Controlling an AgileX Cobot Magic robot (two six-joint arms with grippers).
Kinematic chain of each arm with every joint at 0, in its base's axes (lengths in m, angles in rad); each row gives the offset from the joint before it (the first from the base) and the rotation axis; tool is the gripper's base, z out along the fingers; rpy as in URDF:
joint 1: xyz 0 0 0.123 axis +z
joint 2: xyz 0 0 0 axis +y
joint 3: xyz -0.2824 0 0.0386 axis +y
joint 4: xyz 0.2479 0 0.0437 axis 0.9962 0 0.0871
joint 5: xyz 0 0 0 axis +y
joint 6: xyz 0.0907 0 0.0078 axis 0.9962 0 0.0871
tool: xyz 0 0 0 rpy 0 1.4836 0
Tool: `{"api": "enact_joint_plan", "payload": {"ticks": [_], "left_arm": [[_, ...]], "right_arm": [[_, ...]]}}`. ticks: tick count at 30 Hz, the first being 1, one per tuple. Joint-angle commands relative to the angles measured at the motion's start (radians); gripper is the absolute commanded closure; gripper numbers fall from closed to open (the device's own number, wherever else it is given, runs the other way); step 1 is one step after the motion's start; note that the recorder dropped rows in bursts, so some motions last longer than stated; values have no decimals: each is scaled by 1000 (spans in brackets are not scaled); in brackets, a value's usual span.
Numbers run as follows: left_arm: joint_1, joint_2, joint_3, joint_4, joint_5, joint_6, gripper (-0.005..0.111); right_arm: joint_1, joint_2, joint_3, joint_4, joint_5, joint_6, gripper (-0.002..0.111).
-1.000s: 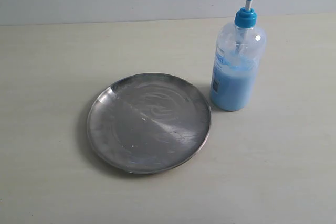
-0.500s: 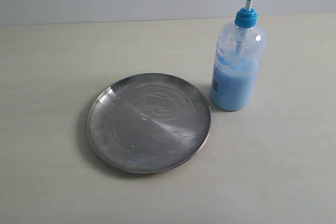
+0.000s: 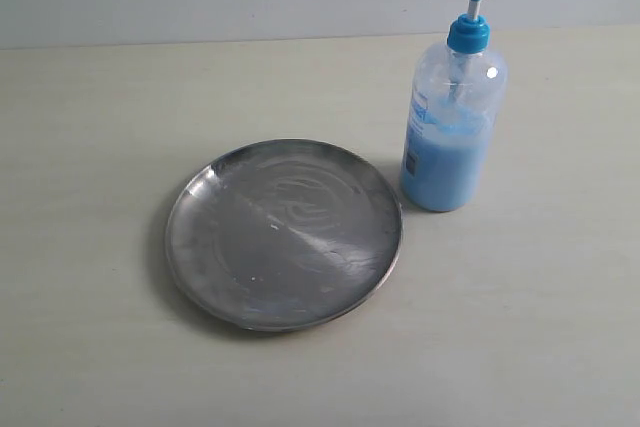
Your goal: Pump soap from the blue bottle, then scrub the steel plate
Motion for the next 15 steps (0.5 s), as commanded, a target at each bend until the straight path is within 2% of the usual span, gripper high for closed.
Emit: {"api": "enact_joint_plan", "payload": {"ticks": [1, 15], "left_arm": [[2, -6, 2, -2, -11, -6, 107], [2, -6, 2, -2, -11, -6, 107]], "right_arm": [[-4, 52, -57, -3, -5, 2, 108], [-4, 221, -212, -3, -5, 2, 108]]}}
